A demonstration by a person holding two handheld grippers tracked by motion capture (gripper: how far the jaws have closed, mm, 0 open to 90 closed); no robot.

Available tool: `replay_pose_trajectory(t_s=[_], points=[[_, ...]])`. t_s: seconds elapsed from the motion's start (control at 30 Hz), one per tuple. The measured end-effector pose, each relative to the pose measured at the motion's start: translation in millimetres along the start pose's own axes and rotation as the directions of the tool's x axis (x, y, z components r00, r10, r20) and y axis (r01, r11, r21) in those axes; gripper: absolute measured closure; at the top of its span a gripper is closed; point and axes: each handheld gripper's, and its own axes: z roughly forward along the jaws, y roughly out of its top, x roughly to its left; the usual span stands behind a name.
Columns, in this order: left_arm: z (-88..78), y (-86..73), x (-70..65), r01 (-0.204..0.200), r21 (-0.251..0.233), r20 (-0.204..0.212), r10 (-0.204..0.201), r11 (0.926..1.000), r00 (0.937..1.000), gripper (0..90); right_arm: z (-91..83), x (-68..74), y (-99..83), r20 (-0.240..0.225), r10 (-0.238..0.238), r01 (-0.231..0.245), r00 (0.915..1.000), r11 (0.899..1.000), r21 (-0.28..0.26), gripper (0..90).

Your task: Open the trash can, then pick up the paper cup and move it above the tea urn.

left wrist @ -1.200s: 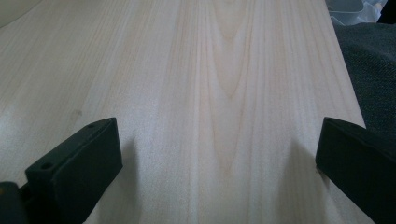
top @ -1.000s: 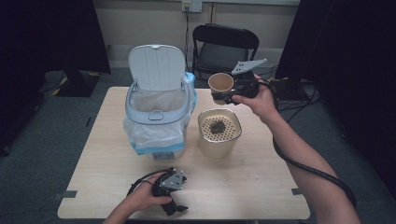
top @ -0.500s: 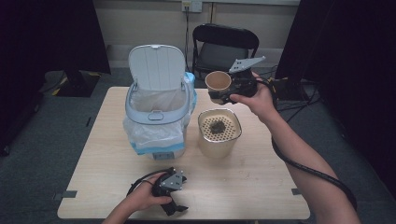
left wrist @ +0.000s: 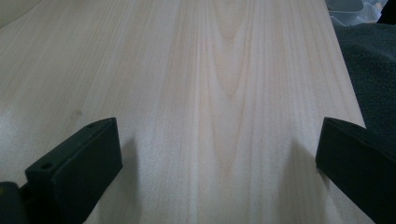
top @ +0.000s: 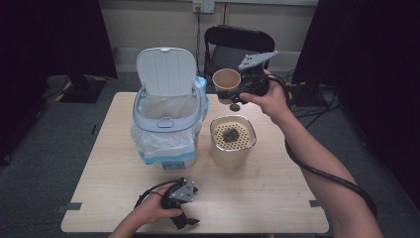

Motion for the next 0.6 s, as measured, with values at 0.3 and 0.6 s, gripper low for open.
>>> replay_pose_trajectory(t_s=[0.3, 0.6], points=[[0.1, 0.0, -0.1, 0.001, -0.001, 0.000, -0.001, 1.0000, 1.0000, 0.0, 3.8, 0.8, 17.0, -0.013, 0.003, -0.003, 0.9999, 1.000, -0.004, 27.2], [0.5, -0.2, -0.5, 0.011, 0.000, 0.012, -0.011, 0.9999, 0.9999, 0.0, 11.6, 6.3, 33.7, -0.027, -0.014, 0.014, 0.9995, 1.000, -0.002, 27.2]])
